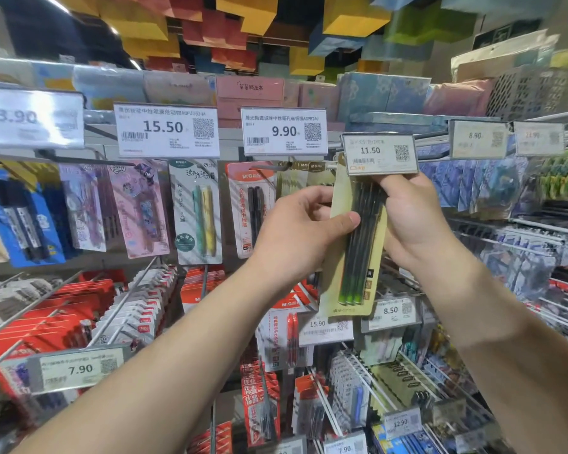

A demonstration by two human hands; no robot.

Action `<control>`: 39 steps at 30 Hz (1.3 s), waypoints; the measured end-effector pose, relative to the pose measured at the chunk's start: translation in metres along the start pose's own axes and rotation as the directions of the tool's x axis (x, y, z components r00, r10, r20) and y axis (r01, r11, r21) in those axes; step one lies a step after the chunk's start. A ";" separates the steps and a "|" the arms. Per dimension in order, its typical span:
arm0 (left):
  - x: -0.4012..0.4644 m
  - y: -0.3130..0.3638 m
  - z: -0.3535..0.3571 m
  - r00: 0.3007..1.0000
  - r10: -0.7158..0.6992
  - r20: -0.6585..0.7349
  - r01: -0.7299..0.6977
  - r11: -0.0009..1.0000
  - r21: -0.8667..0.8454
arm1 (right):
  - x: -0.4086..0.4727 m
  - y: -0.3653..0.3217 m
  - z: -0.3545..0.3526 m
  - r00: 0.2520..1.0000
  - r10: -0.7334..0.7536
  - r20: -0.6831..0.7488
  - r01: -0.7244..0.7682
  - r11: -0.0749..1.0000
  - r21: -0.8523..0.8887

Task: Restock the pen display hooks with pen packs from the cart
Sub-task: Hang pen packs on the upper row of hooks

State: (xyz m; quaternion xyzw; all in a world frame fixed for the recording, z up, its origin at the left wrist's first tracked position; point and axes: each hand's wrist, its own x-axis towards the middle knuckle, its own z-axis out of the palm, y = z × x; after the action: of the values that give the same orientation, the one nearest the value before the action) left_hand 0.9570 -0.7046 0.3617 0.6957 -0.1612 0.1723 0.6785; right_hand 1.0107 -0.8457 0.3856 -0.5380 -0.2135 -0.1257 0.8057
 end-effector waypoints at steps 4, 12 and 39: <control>0.002 -0.007 0.000 1.000 -0.001 -0.030 0.002 1.000 0.029 | -0.005 -0.004 -0.004 0.997 0.077 0.032 -0.077 0.997 0.026; 0.008 -0.019 -0.002 0.992 -0.015 -0.122 0.035 0.987 0.160 | 0.005 0.010 0.001 0.994 0.080 -0.070 -0.078 0.996 0.031; -0.022 -0.018 -0.025 0.935 -0.159 -0.317 0.275 0.889 0.367 | 0.018 0.028 0.012 0.974 0.130 -0.186 -0.172 0.957 -0.235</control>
State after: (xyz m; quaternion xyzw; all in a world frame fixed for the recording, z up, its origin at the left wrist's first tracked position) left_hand 0.9450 -0.6797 0.3357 0.8035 0.0544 0.2203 0.5504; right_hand 1.0366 -0.8229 0.3753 -0.6374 -0.0855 -0.1345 0.7538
